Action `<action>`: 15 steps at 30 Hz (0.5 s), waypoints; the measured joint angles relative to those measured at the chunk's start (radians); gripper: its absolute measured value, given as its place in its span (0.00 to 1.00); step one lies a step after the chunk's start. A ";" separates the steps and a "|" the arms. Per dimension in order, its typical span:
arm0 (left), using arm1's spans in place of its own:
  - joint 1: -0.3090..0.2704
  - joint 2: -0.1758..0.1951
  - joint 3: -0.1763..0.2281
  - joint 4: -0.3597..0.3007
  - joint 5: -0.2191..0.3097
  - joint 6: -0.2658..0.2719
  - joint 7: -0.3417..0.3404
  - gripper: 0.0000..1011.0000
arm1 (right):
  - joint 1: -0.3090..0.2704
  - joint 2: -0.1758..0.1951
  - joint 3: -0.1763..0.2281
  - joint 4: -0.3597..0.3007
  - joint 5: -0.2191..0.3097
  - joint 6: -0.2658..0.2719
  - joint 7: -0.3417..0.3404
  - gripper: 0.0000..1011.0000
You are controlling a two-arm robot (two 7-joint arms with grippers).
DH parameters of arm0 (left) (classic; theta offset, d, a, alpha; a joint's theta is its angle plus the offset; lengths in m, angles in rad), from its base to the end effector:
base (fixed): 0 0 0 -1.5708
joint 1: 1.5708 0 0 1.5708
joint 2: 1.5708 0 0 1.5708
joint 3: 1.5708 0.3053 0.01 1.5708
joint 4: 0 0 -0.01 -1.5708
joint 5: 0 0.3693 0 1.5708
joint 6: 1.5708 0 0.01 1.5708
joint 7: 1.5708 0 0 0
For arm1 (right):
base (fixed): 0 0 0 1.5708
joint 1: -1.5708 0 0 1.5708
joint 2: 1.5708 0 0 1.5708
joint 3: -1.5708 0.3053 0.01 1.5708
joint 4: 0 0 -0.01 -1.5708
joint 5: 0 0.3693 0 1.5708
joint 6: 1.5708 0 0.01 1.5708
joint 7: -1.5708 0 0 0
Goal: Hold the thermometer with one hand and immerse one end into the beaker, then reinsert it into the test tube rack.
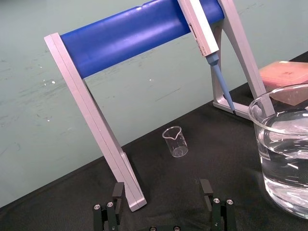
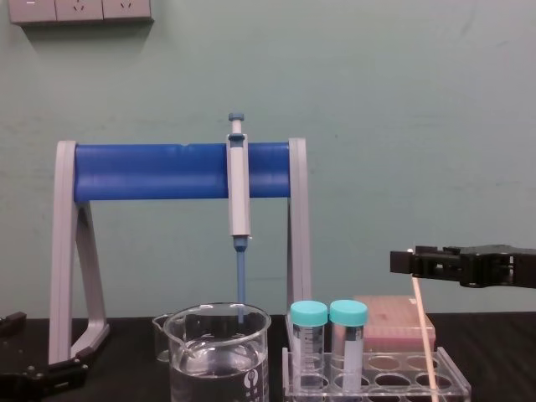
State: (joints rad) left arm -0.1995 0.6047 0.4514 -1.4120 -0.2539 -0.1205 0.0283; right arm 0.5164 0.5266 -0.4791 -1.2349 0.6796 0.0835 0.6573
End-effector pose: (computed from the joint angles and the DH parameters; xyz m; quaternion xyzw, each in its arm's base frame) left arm 0.4178 0.0754 -0.3262 0.1415 -0.1325 0.5799 0.7913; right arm 0.5109 -0.0756 -0.2451 -0.0218 0.0500 -0.3427 0.9378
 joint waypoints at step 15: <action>0.000 0.000 0.000 0.000 0.000 0.000 0.000 0.99 | 0.000 0.000 0.001 -0.001 0.000 -0.002 -0.001 0.99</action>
State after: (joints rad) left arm -0.1995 0.6047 0.4514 -1.4120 -0.2539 -0.1206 0.0283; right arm 0.5163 0.5265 -0.4784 -1.2364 0.6791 0.0816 0.6567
